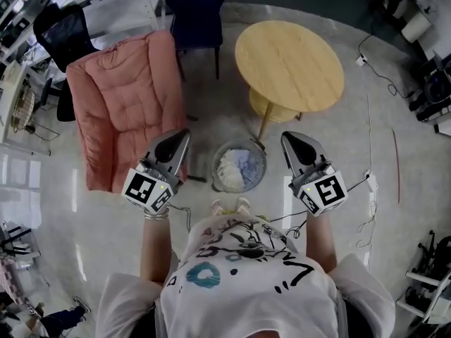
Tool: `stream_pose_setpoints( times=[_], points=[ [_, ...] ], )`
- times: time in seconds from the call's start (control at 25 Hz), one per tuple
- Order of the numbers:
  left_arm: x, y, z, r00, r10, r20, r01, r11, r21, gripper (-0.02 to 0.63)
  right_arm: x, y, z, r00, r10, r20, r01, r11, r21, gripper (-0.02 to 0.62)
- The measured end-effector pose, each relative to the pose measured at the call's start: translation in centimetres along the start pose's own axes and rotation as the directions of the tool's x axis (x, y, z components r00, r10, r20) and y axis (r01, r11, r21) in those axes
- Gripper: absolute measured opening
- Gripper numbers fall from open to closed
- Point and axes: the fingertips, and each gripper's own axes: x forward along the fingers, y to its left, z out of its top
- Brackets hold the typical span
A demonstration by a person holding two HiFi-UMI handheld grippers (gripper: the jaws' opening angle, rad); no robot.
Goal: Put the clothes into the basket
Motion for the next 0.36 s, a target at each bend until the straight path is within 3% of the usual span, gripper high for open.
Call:
stream_pose_setpoints(
  times=[0.36],
  points=[
    [-0.46,-0.09,-0.25,1.0,-0.004,-0.005,0.004,1.0,-0.007,0.017,0.07,0.41,0.17,1.0,-0.002,0.004,0.002,1.0,-0.004,0.026]
  ],
)
